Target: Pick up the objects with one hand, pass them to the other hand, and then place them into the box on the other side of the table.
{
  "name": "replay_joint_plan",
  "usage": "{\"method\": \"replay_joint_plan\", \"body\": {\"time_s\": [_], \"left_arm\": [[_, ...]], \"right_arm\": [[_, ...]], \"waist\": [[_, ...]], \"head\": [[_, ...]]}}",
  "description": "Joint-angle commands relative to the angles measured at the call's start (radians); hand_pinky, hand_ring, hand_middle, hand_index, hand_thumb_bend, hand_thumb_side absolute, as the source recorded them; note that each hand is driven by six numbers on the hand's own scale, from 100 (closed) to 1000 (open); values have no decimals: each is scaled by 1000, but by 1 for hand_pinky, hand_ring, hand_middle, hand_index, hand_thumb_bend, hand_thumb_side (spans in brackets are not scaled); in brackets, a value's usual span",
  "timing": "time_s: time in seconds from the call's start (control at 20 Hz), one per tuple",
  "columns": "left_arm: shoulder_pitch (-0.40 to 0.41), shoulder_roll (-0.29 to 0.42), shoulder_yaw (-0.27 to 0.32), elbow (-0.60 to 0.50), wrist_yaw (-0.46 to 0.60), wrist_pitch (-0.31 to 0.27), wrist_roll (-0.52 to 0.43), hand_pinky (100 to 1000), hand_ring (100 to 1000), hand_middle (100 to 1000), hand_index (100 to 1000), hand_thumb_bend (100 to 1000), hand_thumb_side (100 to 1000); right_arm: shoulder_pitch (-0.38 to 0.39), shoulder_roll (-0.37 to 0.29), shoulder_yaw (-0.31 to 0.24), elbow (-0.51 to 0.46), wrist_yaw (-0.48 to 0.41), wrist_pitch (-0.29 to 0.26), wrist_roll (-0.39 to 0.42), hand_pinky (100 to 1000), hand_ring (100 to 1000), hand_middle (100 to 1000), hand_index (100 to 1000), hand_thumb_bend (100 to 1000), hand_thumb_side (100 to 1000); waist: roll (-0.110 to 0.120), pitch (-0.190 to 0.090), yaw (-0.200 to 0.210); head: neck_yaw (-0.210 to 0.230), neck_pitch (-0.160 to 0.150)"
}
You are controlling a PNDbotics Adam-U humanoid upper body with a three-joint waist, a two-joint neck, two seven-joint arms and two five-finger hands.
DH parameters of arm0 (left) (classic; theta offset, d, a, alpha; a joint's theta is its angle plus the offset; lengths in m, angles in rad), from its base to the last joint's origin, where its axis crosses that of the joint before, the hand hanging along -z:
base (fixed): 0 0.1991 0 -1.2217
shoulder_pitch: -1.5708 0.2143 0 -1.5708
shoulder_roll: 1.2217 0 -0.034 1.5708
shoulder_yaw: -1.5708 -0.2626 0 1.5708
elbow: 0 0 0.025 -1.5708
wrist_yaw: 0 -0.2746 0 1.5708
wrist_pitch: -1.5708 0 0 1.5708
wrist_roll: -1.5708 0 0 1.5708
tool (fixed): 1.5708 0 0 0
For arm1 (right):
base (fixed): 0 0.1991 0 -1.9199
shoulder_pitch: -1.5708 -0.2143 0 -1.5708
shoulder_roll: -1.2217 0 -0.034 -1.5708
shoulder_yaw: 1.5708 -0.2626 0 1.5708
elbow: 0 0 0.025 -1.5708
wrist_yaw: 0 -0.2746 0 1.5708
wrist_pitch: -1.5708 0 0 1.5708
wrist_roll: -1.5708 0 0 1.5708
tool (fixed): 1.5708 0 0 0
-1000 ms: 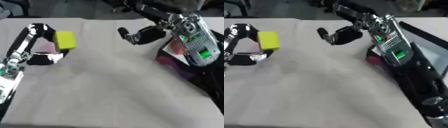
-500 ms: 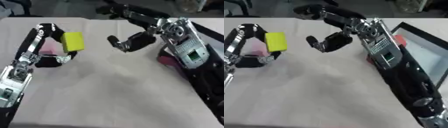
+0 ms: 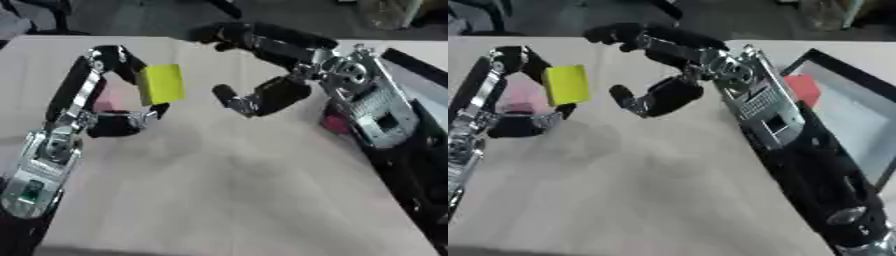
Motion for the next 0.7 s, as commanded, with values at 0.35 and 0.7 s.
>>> {"method": "replay_joint_plan", "body": {"time_s": [0.35,0.7], "left_arm": [[-9,-5,-15,-53,-95,-12,38,545,470,503,575,230,100],[-13,-28,-35,-62,-139,-12,31,542,471,503,574,237,100]], "right_arm": [[7,23,9,-13,64,-16,-3,961,1000,969,1000,100,100],[8,44,19,12,120,-40,-27,959,1000,971,999,100,100]], "waist": [[-7,-6,2],[-8,-5,10]], "head": [[-14,11],[-23,6]]}}
